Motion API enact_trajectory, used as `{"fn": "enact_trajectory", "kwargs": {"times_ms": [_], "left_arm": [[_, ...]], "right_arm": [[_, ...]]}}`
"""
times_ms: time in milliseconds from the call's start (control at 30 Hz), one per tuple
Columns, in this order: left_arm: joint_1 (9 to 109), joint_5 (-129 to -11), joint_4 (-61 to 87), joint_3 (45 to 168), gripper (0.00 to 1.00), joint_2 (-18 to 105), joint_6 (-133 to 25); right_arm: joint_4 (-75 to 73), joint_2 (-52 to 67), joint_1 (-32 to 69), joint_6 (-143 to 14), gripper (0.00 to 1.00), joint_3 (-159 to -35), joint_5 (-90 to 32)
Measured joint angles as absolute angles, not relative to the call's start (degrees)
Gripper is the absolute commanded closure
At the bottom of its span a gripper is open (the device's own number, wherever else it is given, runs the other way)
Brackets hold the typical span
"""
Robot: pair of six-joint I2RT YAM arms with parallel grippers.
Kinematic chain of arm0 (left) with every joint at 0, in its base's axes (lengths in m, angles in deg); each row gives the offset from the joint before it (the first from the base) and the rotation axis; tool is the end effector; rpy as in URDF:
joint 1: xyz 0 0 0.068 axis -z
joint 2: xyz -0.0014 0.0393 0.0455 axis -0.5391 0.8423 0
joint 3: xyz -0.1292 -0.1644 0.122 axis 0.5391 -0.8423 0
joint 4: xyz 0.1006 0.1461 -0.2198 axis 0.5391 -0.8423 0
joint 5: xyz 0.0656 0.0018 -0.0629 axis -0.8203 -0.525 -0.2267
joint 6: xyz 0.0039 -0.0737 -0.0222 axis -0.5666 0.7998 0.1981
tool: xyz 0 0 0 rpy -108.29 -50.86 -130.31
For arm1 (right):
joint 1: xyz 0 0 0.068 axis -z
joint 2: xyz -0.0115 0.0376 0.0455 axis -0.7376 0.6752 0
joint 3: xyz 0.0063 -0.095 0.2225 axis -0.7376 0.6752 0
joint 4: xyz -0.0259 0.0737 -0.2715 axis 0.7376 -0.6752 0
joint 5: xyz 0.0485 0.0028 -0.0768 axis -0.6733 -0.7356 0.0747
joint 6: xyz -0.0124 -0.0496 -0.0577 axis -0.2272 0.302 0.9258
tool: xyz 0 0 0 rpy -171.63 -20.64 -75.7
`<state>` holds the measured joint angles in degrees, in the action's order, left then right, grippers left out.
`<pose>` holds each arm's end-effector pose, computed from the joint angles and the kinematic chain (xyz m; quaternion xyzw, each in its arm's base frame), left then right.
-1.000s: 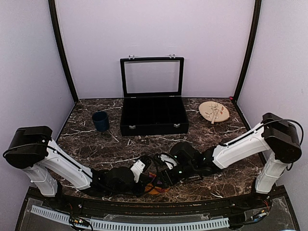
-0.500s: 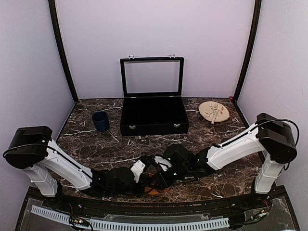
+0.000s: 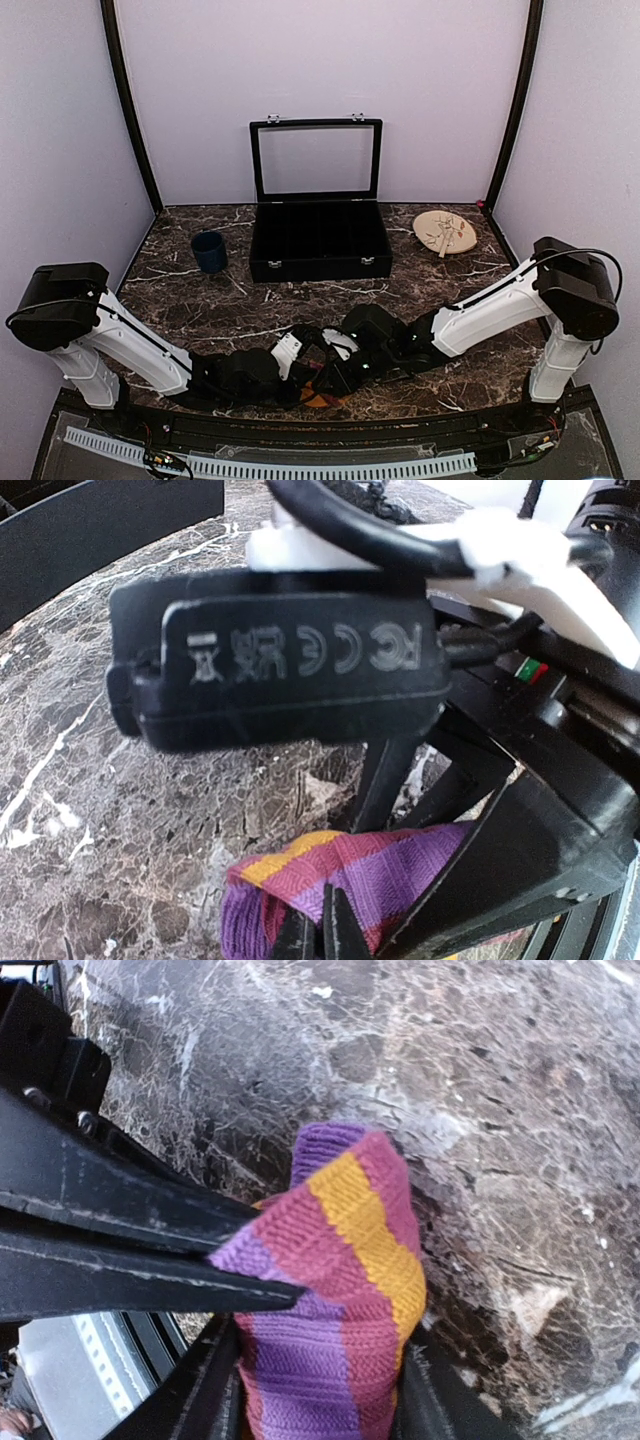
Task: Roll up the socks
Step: Roll the sock at the center of the board, then pick up the sock from the center of the board.
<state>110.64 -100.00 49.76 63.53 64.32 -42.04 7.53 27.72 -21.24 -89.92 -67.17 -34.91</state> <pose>0.0910 -0.3119 0.0591 0.2980 0.7929 -0.2905 0.4451 0.1163 0.3406 0.0535 -0.3279 0.8663 0.3469 0.1474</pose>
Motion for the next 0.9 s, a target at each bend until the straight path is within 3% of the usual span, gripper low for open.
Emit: {"fn": "enact_trajectory", "kwargs": {"times_ms": [133,433,533,900], "left_arm": [[110.6,-100.2,49.6,63.5,1.0,64.3,-41.5],[110.7,-102.2,45.2,63.9,0.74,61.7,-38.8],[110.7,-103.9,42.7,63.9,0.72,58.4,-36.9],[110.7,-110.9,32.2,63.5,0.7,49.1,-30.0]], "right_arm": [[7.6,28.3,-21.6,-90.0,0.72,-67.5,-34.9],[6.3,29.2,-22.4,-90.9,0.93,-68.9,-34.3],[4.8,29.2,-22.9,-90.7,0.99,-69.7,-32.7],[-6.2,30.0,-26.1,-90.2,1.0,-76.1,-22.7]]}}
